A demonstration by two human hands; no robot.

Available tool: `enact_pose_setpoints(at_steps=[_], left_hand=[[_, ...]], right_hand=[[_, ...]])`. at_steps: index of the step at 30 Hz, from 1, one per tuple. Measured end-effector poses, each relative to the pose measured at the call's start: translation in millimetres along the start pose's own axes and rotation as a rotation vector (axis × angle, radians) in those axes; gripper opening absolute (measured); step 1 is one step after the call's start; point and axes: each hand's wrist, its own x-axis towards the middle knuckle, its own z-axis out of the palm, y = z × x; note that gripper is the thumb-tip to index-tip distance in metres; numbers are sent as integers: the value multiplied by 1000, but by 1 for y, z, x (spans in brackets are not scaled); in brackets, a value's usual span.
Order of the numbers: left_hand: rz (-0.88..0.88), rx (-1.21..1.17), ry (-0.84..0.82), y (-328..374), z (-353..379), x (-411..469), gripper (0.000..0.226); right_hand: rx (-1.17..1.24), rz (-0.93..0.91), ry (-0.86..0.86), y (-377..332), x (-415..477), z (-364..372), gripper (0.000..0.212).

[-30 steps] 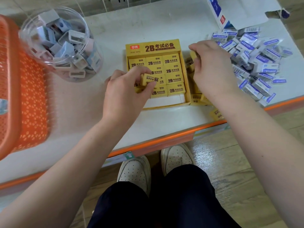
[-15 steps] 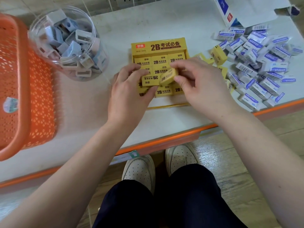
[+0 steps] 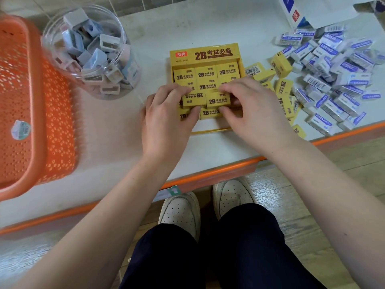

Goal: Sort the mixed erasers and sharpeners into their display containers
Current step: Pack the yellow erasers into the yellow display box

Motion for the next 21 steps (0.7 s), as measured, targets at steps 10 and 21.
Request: enact_pose_setpoints(at_steps=[10, 21], left_hand=[[10, -44, 15, -1, 3, -1, 37], [4, -169, 189, -19, -15, -9, 31]], right_hand=[[49, 11, 12, -1, -3, 2, 29], [16, -80, -255, -28, 6, -5, 35]])
